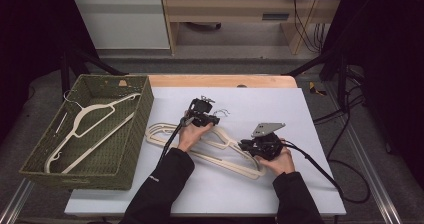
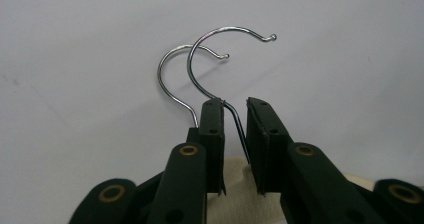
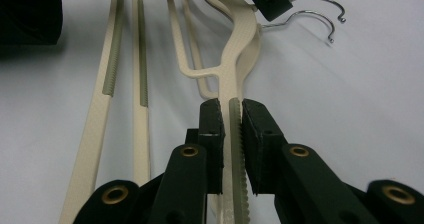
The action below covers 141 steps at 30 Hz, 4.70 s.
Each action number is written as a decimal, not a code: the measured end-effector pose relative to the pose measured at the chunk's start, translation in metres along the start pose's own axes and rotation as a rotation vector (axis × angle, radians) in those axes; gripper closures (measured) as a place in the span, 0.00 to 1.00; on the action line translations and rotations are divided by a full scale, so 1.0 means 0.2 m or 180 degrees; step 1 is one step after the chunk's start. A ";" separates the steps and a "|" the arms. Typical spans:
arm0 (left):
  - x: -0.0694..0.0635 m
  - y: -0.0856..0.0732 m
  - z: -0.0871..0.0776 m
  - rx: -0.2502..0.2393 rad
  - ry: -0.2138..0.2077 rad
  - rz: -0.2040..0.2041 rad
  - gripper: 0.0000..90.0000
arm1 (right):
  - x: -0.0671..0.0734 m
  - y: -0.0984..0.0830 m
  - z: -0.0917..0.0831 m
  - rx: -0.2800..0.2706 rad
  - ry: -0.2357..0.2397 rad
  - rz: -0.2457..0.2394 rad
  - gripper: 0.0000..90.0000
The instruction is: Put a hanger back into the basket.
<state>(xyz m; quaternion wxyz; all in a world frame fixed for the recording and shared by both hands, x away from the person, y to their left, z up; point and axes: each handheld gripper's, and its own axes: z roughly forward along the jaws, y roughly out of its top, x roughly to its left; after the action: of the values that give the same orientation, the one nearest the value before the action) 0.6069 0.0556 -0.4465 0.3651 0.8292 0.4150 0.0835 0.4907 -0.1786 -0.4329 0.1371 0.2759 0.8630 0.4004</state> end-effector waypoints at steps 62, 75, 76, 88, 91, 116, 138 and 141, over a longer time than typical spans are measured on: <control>-0.19 -0.11 -0.57 -0.0859 -0.0046 0.0280 0.64 | 0.02 0.14 0.17 -0.0325 0.1002 0.0946 0.97; -0.10 -0.24 -0.85 -0.0833 -0.0247 0.0792 0.20 | 0.06 0.18 -0.02 -0.0593 0.1090 0.0693 0.97; -0.10 -0.25 -0.84 -0.0802 -0.0277 0.0840 0.20 | 0.06 0.18 -0.05 -0.0589 0.1050 0.0660 0.97; -0.16 -0.26 -0.69 -0.0412 -0.0391 0.1262 0.47 | 0.10 0.16 -0.07 -0.0483 0.1127 0.0430 0.97; -0.15 -0.26 -0.69 -0.0338 -0.0414 0.1290 0.60 | 0.10 0.16 -0.07 -0.0474 0.1157 0.0406 0.97; -0.29 -0.34 -0.72 -0.0204 -0.0696 0.1155 0.96 | 0.11 0.14 -0.11 -0.0632 0.0215 0.0203 0.58; -0.25 -0.21 -1.12 -0.1012 -0.0252 0.0893 0.96 | 0.01 -0.11 -0.39 -0.1065 -0.0585 0.0732 0.13; -0.22 -0.18 -1.20 -0.1059 -0.0192 0.0892 0.96 | 0.00 -0.11 -0.40 -0.1080 -0.0623 0.0768 0.12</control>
<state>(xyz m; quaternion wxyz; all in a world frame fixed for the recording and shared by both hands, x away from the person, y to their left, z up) 0.4500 0.1657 -0.2916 0.4940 0.8092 0.2650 0.1759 0.4456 -0.2395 -0.3989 0.2156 0.3876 0.7267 0.5246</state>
